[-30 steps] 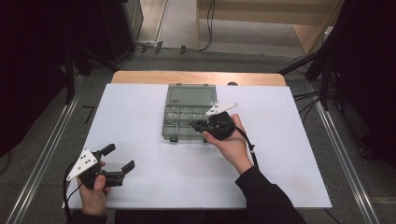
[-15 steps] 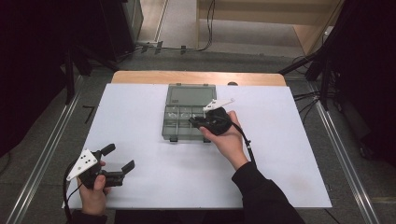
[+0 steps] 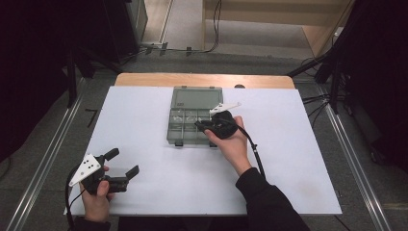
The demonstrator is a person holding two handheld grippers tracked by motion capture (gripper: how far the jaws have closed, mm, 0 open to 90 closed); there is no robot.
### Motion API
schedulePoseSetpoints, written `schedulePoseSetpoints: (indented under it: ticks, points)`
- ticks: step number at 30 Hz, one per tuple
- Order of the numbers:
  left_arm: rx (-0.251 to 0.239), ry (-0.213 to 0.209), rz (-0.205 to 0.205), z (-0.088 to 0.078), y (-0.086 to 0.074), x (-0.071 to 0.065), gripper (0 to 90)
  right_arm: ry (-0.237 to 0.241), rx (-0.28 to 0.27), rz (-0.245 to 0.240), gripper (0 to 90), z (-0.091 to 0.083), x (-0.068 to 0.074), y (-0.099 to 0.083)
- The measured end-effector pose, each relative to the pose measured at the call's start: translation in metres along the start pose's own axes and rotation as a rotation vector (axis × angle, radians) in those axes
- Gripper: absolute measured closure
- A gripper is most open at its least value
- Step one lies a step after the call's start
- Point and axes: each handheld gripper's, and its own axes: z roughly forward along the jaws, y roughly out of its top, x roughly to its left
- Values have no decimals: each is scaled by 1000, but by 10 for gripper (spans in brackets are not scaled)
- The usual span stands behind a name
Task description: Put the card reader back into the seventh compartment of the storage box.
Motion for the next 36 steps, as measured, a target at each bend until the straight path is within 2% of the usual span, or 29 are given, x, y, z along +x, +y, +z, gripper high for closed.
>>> schedulePoseSetpoints:
  ticks: [2,4,6,7,11,12,14,15,19,27,31,36]
  points:
    - [2,0,2,0,0,0,0,-4,-4,7,605,-1,-2,-1]
    - [3,0,2,0,0,-1,0,31,-28,9,547,-3,-4,-2]
    - [3,-8,-1,2,0,-1,0,22,-44,0,435,-7,-4,-2]
    - [10,-8,-3,2,1,-1,0,34,-57,-1,383,-8,-4,-3]
    - [0,-28,-15,4,4,-3,0,31,-96,9,117,-15,-5,-4]
    - [9,-30,-6,5,5,-4,0,23,-105,10,76,-17,-6,-5]
    - [12,-44,-6,7,7,-6,0,11,-120,20,70,-21,-6,-7]
    - [15,-51,-6,8,8,-7,0,-1,-124,18,12,-23,-6,-9]
    - [25,-72,7,14,10,-12,0,-14,-135,15,0,-30,-9,-15]
    - [54,-87,29,24,17,-18,0,-25,-165,6,0,-45,-14,-20]
    - [64,-101,24,29,20,-19,0,-41,-174,2,0,-51,-16,-21]
    - [74,-101,31,36,24,-20,0,-37,-183,9,0,-55,-19,-23]
